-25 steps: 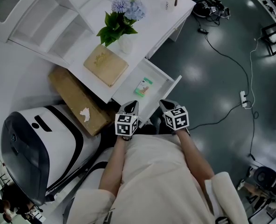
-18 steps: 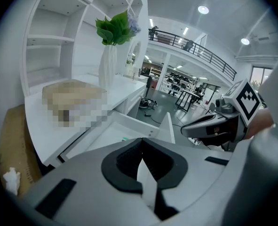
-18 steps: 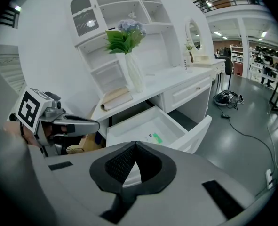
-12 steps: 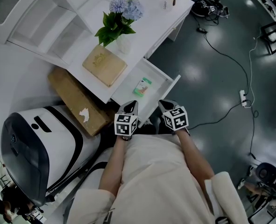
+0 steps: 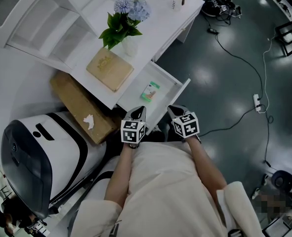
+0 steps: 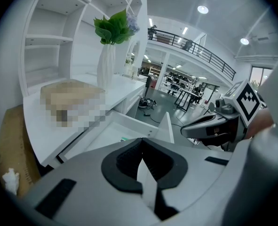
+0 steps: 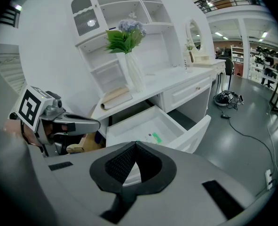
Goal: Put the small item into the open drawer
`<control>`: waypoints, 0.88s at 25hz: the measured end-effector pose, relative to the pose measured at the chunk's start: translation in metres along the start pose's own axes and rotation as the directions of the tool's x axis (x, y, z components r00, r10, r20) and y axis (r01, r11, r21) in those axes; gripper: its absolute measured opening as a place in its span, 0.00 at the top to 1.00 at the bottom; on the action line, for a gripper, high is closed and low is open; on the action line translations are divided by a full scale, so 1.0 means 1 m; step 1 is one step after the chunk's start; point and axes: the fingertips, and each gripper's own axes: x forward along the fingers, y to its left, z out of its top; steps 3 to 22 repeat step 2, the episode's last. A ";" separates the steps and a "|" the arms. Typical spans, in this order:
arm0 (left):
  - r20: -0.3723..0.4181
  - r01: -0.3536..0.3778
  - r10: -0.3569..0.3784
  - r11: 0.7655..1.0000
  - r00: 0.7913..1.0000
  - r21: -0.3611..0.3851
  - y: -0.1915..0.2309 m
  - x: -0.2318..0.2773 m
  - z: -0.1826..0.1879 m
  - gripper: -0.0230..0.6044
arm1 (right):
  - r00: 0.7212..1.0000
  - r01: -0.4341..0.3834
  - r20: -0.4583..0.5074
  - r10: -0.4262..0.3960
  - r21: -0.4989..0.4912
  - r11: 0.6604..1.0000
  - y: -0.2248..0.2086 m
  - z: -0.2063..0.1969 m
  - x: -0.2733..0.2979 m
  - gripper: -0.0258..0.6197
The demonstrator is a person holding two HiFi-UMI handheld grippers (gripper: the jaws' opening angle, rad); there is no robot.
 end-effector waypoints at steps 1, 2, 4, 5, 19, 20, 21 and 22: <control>0.001 0.000 0.000 1.000 1.000 -0.001 0.000 0.000 0.000 0.94 | 1.000 0.001 0.000 -0.001 -0.001 1.000 0.000 0.000 0.000 0.93; 0.001 0.000 0.000 1.000 1.000 -0.002 0.000 0.000 0.001 0.94 | 1.000 0.001 0.000 -0.001 -0.001 1.000 -0.001 0.001 0.000 0.93; 0.001 0.000 0.000 1.000 1.000 -0.002 0.000 0.000 0.001 0.94 | 1.000 0.001 0.000 -0.001 -0.001 1.000 -0.001 0.001 0.000 0.93; 0.001 0.000 0.000 1.000 1.000 -0.002 0.000 0.000 0.001 0.94 | 1.000 0.001 0.000 -0.001 -0.001 1.000 -0.001 0.001 0.000 0.93; 0.001 0.000 0.000 1.000 1.000 -0.002 0.000 0.000 0.001 0.94 | 1.000 0.001 0.000 -0.001 -0.001 1.000 -0.001 0.001 0.000 0.93; 0.001 0.000 0.000 1.000 1.000 -0.002 0.000 0.000 0.001 0.94 | 1.000 0.001 0.000 -0.001 -0.001 1.000 -0.001 0.001 0.000 0.93; 0.001 0.000 0.000 1.000 1.000 -0.002 0.000 0.000 0.001 0.94 | 1.000 0.001 0.000 -0.001 -0.001 1.000 -0.001 0.001 0.000 0.93; 0.001 0.000 0.000 1.000 1.000 -0.002 0.000 0.000 0.001 0.94 | 1.000 0.001 0.000 -0.001 -0.001 1.000 -0.001 0.001 0.000 0.93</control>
